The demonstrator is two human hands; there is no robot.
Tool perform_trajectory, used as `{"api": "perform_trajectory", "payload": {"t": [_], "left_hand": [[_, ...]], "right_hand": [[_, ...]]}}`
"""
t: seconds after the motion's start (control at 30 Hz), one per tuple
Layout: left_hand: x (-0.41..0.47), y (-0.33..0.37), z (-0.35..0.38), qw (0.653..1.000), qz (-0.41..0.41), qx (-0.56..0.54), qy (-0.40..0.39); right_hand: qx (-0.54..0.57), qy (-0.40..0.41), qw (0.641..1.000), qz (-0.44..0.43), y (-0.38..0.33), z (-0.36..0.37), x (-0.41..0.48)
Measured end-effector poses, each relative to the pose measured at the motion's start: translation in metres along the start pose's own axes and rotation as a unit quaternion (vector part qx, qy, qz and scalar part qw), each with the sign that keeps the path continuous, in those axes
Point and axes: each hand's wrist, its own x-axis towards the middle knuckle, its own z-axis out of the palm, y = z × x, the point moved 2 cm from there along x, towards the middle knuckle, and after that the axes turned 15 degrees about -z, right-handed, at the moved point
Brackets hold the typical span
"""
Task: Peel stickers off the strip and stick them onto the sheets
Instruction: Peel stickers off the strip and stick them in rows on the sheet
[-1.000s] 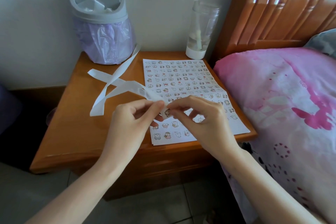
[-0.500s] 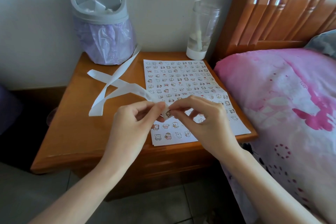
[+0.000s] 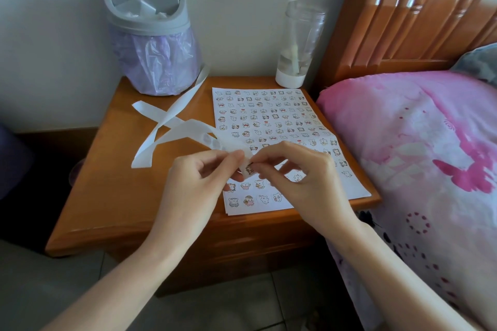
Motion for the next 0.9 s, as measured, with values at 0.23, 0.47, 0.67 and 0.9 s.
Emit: {"api": "perform_trajectory", "payload": {"t": [0.23, 0.47, 0.67, 0.9], "left_hand": [[-0.001, 0.0, 0.002, 1.0, 0.014, 0.016, -0.002], [0.001, -0.003, 0.0, 1.0, -0.001, 0.02, 0.003], [0.004, -0.006, -0.001, 0.999, 0.0, 0.041, 0.01], [0.008, -0.015, -0.001, 0.997, -0.002, 0.078, -0.004]], "right_hand": [[-0.007, -0.01, 1.0, 0.011, -0.001, -0.001, 0.002], [-0.055, -0.022, 0.998, -0.032, 0.0, 0.003, 0.001], [-0.002, -0.047, 0.997, 0.058, -0.005, -0.006, 0.002], [0.054, -0.128, 0.947, 0.288, 0.012, -0.068, -0.001]]}}
